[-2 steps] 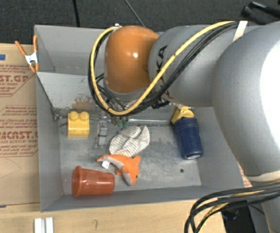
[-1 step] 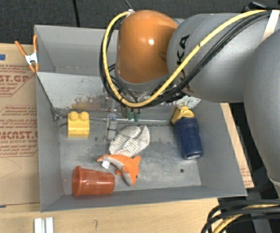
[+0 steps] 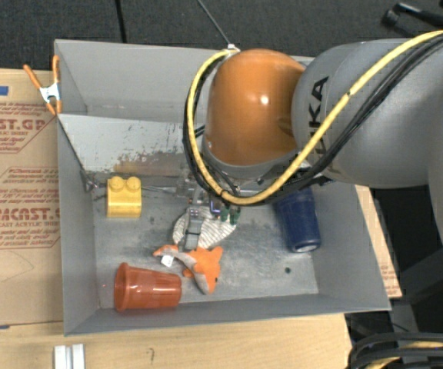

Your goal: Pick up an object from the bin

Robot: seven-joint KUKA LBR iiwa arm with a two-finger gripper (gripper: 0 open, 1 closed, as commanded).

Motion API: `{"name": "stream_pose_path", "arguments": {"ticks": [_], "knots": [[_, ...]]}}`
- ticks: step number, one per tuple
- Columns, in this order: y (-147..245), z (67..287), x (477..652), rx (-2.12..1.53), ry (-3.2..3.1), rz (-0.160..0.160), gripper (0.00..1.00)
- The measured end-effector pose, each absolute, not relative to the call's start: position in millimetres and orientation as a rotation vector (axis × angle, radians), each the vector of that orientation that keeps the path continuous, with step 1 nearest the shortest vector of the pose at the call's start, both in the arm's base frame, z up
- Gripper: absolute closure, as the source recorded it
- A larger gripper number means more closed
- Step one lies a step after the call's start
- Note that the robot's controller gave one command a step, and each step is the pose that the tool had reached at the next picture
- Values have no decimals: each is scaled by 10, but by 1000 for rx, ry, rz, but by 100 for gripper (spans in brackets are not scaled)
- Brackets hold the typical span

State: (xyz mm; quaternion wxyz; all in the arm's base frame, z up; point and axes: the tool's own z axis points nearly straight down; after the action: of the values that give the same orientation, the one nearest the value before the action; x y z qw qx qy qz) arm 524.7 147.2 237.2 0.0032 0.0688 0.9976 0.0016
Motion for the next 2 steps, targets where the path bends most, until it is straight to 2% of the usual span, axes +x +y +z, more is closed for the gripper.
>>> {"name": "stream_pose_path", "arguments": {"ticks": [1, 2], "knots": [[1227, 2012, 5212, 209, 3129, 6, 0], [907, 1604, 5329, 59, 3141, -1, 0]]}}
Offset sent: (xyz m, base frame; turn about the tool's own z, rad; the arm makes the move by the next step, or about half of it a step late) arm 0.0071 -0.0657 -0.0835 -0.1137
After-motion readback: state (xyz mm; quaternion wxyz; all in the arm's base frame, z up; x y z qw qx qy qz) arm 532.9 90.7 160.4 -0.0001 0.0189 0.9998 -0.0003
